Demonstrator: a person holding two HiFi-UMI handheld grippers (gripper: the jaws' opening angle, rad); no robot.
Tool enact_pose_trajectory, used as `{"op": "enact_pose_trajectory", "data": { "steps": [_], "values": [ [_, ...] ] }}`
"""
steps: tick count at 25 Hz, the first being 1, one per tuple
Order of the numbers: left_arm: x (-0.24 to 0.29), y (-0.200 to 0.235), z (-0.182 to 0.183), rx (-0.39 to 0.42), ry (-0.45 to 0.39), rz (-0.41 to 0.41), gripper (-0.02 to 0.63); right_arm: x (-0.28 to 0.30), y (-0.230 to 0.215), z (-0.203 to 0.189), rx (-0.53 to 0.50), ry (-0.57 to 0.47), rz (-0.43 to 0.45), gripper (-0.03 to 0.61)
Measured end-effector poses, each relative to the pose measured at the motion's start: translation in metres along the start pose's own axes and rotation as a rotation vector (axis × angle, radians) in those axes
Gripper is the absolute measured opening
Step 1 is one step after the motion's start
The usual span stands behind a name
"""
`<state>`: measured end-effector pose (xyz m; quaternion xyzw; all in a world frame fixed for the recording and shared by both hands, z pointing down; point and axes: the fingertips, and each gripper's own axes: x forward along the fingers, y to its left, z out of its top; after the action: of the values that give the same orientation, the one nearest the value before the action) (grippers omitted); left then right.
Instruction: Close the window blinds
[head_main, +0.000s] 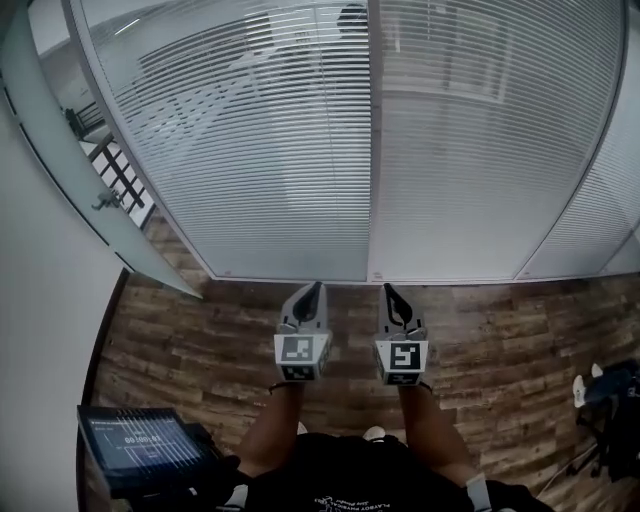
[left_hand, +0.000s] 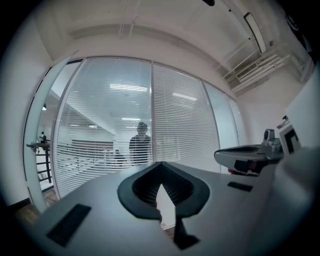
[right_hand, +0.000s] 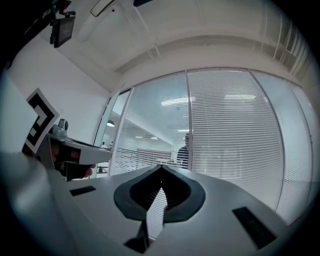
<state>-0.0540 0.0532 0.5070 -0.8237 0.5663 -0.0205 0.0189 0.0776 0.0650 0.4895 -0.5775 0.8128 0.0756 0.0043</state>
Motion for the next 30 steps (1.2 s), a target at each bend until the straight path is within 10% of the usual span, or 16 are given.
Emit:
{"op": "enact_pose_trajectory", "data": {
  "steps": [30],
  "values": [
    [0.154,0.108,-0.012,-0.006,-0.020,-0.029,0.000,0.178,-0.023,-0.057,0.004,0.045,-0.092,0.002]
  ]
}}
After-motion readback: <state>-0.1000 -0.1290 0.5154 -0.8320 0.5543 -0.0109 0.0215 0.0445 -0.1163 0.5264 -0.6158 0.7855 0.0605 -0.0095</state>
